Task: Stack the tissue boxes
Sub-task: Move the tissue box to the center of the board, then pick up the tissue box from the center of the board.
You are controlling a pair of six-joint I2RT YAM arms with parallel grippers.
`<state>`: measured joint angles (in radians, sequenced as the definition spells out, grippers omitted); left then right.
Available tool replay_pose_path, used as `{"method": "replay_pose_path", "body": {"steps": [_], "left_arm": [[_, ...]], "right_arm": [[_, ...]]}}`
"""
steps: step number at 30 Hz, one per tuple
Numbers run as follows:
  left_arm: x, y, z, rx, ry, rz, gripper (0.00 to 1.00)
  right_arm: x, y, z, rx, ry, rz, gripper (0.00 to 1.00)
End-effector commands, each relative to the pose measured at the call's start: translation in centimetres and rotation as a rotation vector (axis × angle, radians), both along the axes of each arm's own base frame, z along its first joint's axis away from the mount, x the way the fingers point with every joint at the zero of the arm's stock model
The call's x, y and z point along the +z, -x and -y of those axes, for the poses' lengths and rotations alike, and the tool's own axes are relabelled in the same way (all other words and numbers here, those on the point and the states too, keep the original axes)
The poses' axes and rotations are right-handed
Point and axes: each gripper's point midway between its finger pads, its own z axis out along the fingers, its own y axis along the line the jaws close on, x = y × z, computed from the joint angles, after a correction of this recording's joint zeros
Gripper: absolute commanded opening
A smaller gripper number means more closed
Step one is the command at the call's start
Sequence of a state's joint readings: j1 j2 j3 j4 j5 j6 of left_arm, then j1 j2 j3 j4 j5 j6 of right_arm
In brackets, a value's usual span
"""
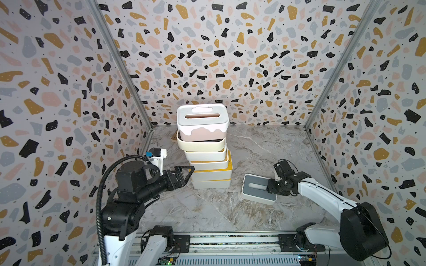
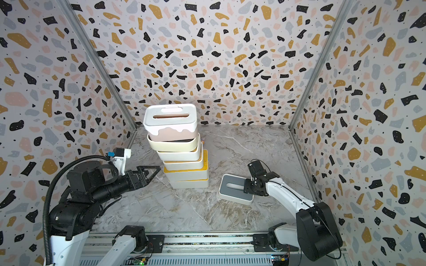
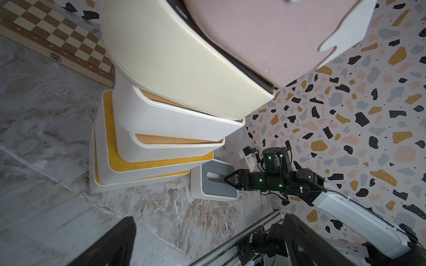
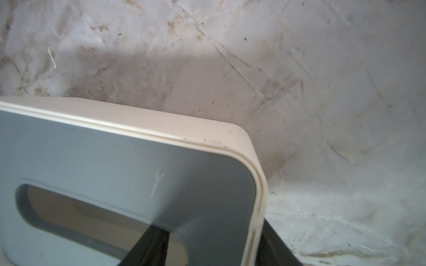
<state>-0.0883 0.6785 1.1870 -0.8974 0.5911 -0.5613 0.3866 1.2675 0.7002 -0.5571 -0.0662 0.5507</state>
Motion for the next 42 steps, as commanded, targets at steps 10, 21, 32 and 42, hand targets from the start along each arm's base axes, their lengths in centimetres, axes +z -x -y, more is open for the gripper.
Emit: {"method": "replay_pose_path", "body": {"steps": [10, 21, 32, 42], "left_arm": [[1.0, -0.3, -0.7, 0.049, -0.013, 0.040, 1.00], [0.5, 0.0, -1.1, 0.068, -0.033, 0.018, 1.00], [-0.1, 0.0, -0.9, 0.070, -0.006, -0.011, 1.00], [-0.8, 0.0, -0.9, 0.077, 0.016, -0.023, 1.00]], "right_arm": [[4.2, -2.0, -1.0, 0.183, 0.082, 0.060, 0.93], [6.6, -3.8, -5.7, 0.674, 0.273, 0.157, 1.00], [5.4, -4.1, -5.0, 0.880, 0.381, 0.223, 1.00], [2.9, -3.8, -5.2, 0.942, 0.424, 0.149, 1.00]]}}
